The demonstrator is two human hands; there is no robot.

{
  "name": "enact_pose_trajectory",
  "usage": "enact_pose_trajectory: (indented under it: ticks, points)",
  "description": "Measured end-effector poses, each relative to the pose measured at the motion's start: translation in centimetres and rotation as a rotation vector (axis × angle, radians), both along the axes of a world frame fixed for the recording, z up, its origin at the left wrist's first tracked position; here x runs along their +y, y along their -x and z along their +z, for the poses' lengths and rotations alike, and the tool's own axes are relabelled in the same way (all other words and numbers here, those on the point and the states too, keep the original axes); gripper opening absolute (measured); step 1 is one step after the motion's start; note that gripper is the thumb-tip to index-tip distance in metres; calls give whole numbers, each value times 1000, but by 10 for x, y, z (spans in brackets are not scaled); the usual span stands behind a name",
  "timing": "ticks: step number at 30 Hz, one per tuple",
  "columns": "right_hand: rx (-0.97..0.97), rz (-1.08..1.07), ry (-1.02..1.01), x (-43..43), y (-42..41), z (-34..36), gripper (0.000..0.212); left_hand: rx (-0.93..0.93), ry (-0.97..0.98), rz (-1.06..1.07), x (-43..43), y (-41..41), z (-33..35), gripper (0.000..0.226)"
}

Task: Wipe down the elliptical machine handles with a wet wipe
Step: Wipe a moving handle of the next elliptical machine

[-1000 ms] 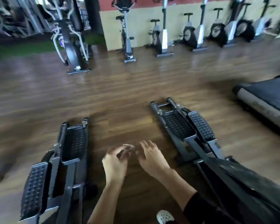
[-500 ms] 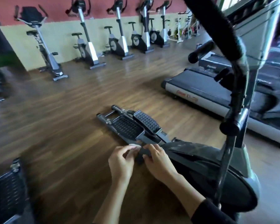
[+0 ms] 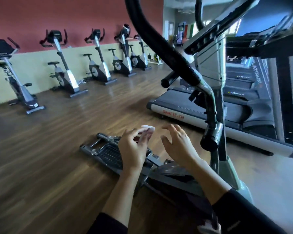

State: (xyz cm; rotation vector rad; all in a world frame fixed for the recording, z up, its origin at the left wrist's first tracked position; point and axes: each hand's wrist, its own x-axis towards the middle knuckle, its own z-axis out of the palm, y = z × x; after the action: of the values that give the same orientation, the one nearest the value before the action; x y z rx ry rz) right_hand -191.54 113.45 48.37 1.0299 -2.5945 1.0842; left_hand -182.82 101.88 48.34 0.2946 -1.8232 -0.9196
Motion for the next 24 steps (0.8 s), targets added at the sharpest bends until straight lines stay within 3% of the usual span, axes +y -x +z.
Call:
enact_pose_trajectory:
  ticks: [11,16,24]
  points:
    - [306,-163,395,9,49,129,28,305,37,20,-6,63,116,15]
    - [325,-69,322,-17,79,177,40,310,-10,114,-22,99,143,10]
    - [167,261,238,-54,122,229,33,421,2,321,-42,143,179,19]
